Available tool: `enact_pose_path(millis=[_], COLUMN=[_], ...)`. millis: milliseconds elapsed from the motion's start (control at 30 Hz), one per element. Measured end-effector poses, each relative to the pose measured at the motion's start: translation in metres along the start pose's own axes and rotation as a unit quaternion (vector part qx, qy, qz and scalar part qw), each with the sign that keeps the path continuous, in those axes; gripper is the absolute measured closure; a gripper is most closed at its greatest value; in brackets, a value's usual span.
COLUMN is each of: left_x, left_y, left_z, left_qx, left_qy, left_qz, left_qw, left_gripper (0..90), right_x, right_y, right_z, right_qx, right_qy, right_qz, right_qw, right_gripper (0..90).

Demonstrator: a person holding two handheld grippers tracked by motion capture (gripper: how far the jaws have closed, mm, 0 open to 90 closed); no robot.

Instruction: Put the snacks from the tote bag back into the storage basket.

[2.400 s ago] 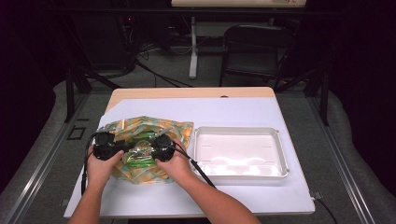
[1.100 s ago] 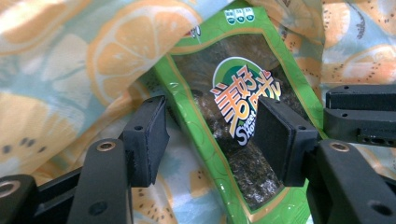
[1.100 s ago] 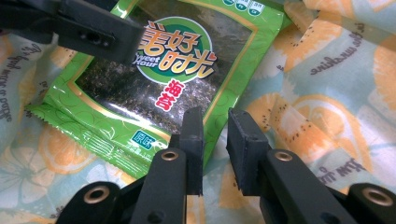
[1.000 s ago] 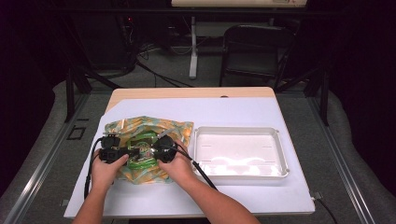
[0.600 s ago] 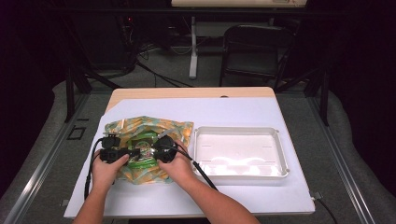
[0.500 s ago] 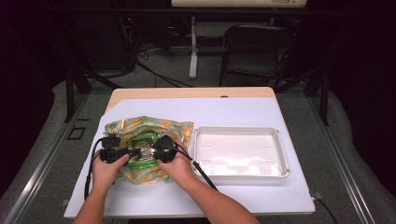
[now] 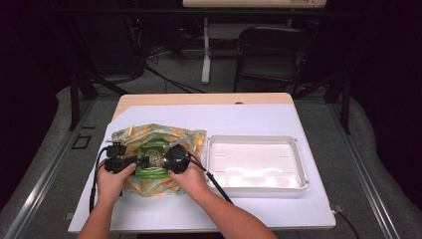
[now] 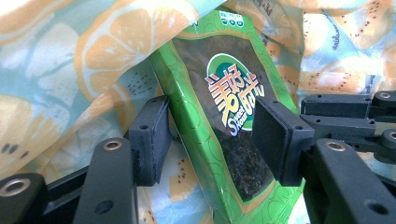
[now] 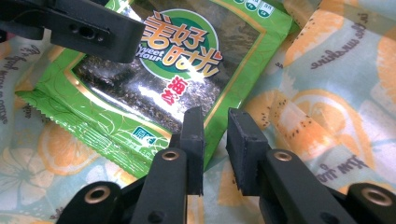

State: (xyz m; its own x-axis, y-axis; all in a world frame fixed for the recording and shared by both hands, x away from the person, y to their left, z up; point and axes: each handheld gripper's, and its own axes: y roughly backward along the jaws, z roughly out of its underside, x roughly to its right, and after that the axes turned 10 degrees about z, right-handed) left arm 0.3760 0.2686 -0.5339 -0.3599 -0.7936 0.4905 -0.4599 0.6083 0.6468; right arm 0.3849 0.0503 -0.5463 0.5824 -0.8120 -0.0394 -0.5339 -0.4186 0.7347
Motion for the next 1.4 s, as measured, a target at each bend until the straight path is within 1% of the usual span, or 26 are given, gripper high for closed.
enact_pose_path(millis=[67, 133, 200, 233, 267, 400, 533, 600, 667, 733, 767, 867, 1000, 1067, 1100, 1233, 1267, 1400], left_x=[0.0, 0.0009, 0.0014, 0.0016, 0.0016, 0.0011, 0.0009, 0.0008, 0.0003, 0.0011, 0.0014, 0.0018, 0.003, 0.0037, 0.0037, 0.0033, 0.0032, 0.004], left_y=[0.0015, 0.0023, 0.0037, 0.0038, 0.0037, 0.0032, 0.0028, 0.0014, 0.0002, -0.0003, -0.0002, -0.0005, 0.0001, 0.0008, 0.0014, 0.0026, 0.0032, 0.0036], left_z=[-0.0005, -0.0006, -0.0009, -0.001, -0.001, -0.0006, -0.0007, -0.0007, -0.0008, -0.0008, -0.0009, -0.0009, -0.0009, -0.001, -0.001, -0.0011, -0.0012, -0.0007], left_qx=[-0.002, 0.006, 0.009, 0.013, 0.015, 0.009, 0.005, -0.002, -0.003, 0.0, 0.0, -0.001, 0.003, 0.008, 0.009, 0.013, 0.01, 0.016], left_qy=[0.0, 0.003, 0.007, 0.009, 0.009, 0.008, 0.012, 0.015, 0.02, 0.021, 0.021, 0.018, 0.02, 0.024, 0.025, 0.025, 0.026, 0.036], left_qz=[0.003, 0.007, 0.011, 0.014, 0.013, 0.01, 0.014, 0.019, 0.027, 0.03, 0.031, 0.031, 0.034, 0.039, 0.042, 0.047, 0.049, 0.051], left_qw=[1.0, 1.0, 0.9999, 0.9998, 0.9998, 0.9999, 0.9998, 0.9997, 0.9994, 0.9993, 0.9993, 0.9994, 0.9992, 0.9989, 0.9987, 0.9985, 0.9984, 0.9979], left_gripper=[49.5, 49.6, 50.3, 50.6, 50.7, 51.2, 51.3, 51.6, 52.0, 52.2, 52.4, 53.5, 55.3, 56.5, 57.2, 59.6, 60.2, 62.2], right_x=[0.0004, 0.0001, 0.0009, 0.001, 0.0015, 0.0021, 0.0022, 0.0024, 0.0024, 0.0025, 0.0027, 0.0033, 0.0033, 0.0039, 0.0037, 0.0036, 0.0036, 0.0036], right_y=[0.0005, 0.0003, 0.0007, 0.0002, 0.0005, 0.0004, 0.0004, 0.0003, 0.0004, 0.0003, 0.0003, 0.0004, 0.0005, 0.0008, -0.0002, 0.0002, 0.0002, 0.0003], right_z=[-0.0001, 0.0005, 0.0003, 0.0006, 0.0004, 0.0003, 0.0003, 0.0004, 0.0005, 0.0009, 0.0009, 0.0007, 0.001, 0.0011, 0.0017, 0.0018, 0.0018, 0.0021], right_qx=[-0.004, -0.001, -0.005, -0.002, -0.006, -0.006, -0.006, -0.006, -0.007, -0.006, -0.007, -0.009, -0.007, -0.009, -0.001, -0.003, -0.003, -0.003], right_qy=[0.001, -0.003, -0.002, -0.005, -0.004, -0.004, -0.004, -0.004, -0.005, -0.006, -0.008, -0.007, -0.006, -0.002, -0.005, -0.005, -0.005, -0.004], right_qz=[0.0, 0.001, -0.001, 0.0, -0.002, -0.003, -0.003, -0.003, -0.002, 0.0, -0.002, -0.003, -0.002, -0.001, 0.0, 0.002, 0.002, 0.003], right_qw=[1.0, 1.0, 1.0, 1.0, 1.0, 1.0, 1.0, 1.0, 1.0, 1.0, 0.9999, 0.9999, 1.0, 1.0, 1.0, 1.0, 1.0, 1.0], right_gripper=[76.7, 76.7, 76.6, 76.6, 76.6, 76.6, 76.5, 76.6, 76.6, 76.5, 76.5, 76.4, 76.3, 76.3, 76.3, 76.3, 76.3, 76.0])
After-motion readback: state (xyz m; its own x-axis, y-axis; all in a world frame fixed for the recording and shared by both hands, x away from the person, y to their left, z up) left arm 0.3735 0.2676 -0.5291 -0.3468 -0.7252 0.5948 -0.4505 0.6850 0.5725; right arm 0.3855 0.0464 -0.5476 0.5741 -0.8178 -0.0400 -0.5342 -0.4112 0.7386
